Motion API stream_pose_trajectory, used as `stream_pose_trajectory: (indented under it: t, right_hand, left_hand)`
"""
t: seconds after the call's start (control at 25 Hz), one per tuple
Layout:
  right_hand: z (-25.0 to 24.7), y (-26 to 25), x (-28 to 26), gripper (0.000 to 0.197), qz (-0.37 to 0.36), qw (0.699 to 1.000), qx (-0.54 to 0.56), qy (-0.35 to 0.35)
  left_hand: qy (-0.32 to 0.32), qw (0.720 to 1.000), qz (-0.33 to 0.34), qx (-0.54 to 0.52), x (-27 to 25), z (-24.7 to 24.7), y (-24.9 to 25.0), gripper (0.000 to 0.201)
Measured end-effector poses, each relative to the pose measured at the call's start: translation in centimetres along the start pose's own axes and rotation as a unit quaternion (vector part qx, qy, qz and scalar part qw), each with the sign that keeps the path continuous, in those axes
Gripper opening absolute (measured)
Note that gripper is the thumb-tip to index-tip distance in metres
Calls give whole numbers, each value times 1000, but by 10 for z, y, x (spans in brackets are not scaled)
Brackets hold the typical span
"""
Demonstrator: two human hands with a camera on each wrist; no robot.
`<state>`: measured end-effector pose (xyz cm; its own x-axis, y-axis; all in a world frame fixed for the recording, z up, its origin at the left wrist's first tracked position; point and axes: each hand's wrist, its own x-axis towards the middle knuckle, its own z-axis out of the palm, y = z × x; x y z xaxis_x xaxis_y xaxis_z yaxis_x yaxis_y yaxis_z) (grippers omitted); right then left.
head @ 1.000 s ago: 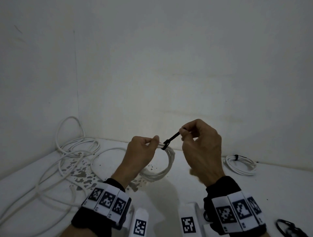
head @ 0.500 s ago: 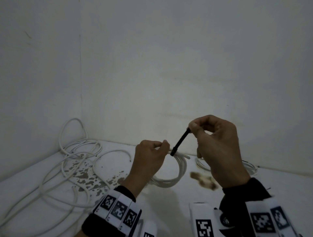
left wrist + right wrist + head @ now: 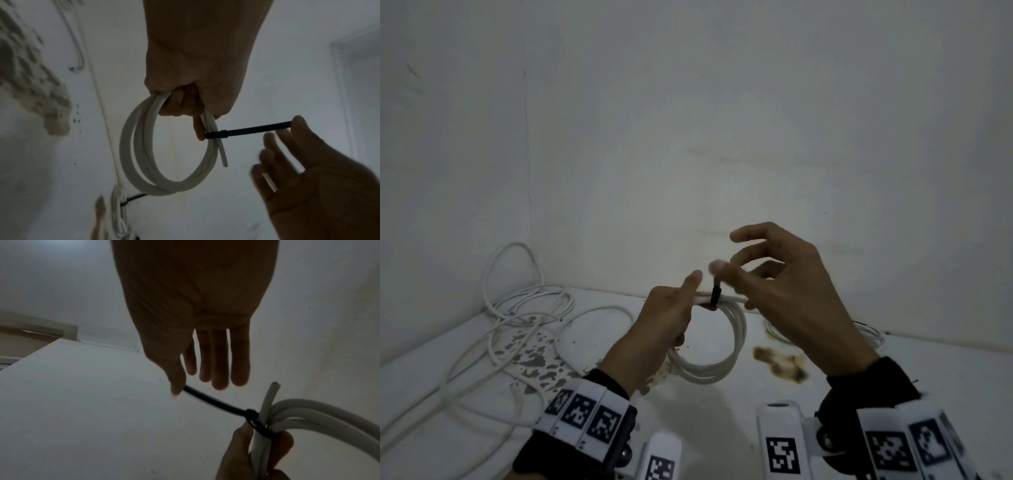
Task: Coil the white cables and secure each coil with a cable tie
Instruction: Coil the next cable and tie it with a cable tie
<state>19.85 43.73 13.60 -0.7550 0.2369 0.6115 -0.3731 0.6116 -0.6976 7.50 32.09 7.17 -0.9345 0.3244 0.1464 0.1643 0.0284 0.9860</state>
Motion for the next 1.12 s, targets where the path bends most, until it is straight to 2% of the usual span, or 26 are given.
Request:
stream_pose_trajectory:
  t: [0.04, 0.12, 0.2, 0.24, 0.28, 0.36, 0.44, 0.6, 0.72, 0.88, 0.96, 1.12]
  right_hand:
    - [-5, 3, 0, 59, 27, 996, -48, -64]
    - [-10, 11, -2, 89, 87, 963, -159, -198]
    - [-7, 26, -3, 93, 108, 929, -235, -265]
    - [-2, 35, -1, 86, 117, 930, -232, -260]
    - [2, 45, 0, 73, 131, 944, -197, -232]
    - [9, 64, 4, 40, 168, 969, -95, -152]
    - [12, 78, 7, 22, 198, 976, -42, -84]
    - [16, 97, 7, 16, 268, 962, 45, 22]
    - [17, 105, 4, 13, 295, 950, 84, 52]
    - [19, 108, 2, 14, 309, 931, 189, 26]
    - [19, 107, 2, 16, 305, 919, 251, 9]
    - [21, 103, 0, 22, 283, 919, 273, -17]
  left_hand:
    - [-21, 998, -29, -44, 1, -2, 2, 50]
    - [-62, 989, -68, -115, 1, -7, 4, 52]
    - [-96, 978, -92, -160, 3, -9, 3, 56]
    - [-108, 973, -106, -173, 5, -10, 2, 58]
    - [-116, 969, -119, -183, 6, -10, 0, 58]
    - [-122, 962, -141, -201, 9, -11, -4, 53]
    - [-111, 956, -152, -224, 12, -12, -10, 46]
    - [-116, 961, -164, -192, 11, -11, -21, 37]
    - [-114, 960, -154, -203, 8, -3, -26, 36]
    - [-87, 926, -158, -331, 6, 6, -30, 33]
    - [-91, 917, -168, -351, 6, 8, -33, 38]
    - [-90, 902, -185, -380, 5, 8, -31, 40]
